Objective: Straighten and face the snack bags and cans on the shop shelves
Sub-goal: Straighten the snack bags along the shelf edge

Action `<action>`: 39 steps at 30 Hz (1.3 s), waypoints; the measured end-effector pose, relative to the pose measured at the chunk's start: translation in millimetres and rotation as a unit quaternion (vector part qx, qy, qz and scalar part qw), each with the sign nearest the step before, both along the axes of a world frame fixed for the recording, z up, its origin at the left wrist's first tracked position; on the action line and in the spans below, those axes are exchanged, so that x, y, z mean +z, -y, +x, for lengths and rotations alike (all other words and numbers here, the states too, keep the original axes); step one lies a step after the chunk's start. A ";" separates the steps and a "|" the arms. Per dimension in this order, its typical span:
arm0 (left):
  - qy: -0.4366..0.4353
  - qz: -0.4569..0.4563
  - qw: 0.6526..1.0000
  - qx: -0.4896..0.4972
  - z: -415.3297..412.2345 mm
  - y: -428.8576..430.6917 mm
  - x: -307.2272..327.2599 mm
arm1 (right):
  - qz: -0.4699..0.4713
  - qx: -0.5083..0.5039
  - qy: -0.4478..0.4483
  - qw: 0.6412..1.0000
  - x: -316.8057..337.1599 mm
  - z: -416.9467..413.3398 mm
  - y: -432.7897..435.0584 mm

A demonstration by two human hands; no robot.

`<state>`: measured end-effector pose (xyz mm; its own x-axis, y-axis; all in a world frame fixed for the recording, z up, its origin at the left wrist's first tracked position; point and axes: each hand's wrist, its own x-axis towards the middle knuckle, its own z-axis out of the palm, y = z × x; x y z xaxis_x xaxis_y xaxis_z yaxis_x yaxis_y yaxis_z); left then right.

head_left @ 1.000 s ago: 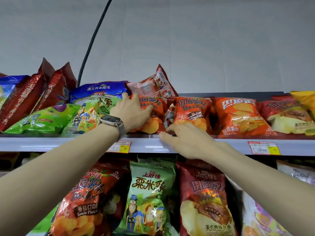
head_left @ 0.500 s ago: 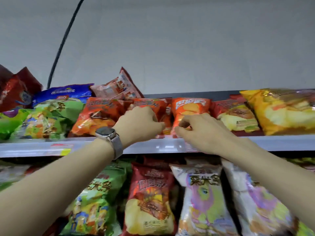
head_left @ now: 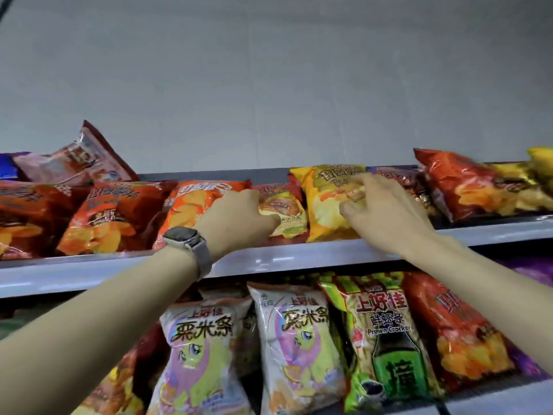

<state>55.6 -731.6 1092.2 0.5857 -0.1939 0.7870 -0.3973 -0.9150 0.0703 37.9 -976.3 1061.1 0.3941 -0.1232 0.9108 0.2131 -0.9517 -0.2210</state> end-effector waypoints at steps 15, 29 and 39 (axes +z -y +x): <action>-0.139 -0.134 0.981 0.034 61.6 46.0 24.4 | 0.152 0.219 -0.137 0.954 20.0 60.6 53.4; -0.084 -0.184 0.979 -0.005 83.9 63.2 25.0 | 0.201 0.235 0.065 0.949 18.1 51.1 84.1; -0.030 -0.334 0.925 -0.180 82.9 67.9 48.1 | 0.242 0.216 0.125 0.938 22.3 48.0 103.7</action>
<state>138.5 -799.5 1140.3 0.6246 0.1322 0.7697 -0.6448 -0.4688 0.6037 85.9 -1080.1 1083.4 0.2842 -0.4250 0.8594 0.6578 -0.5657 -0.4973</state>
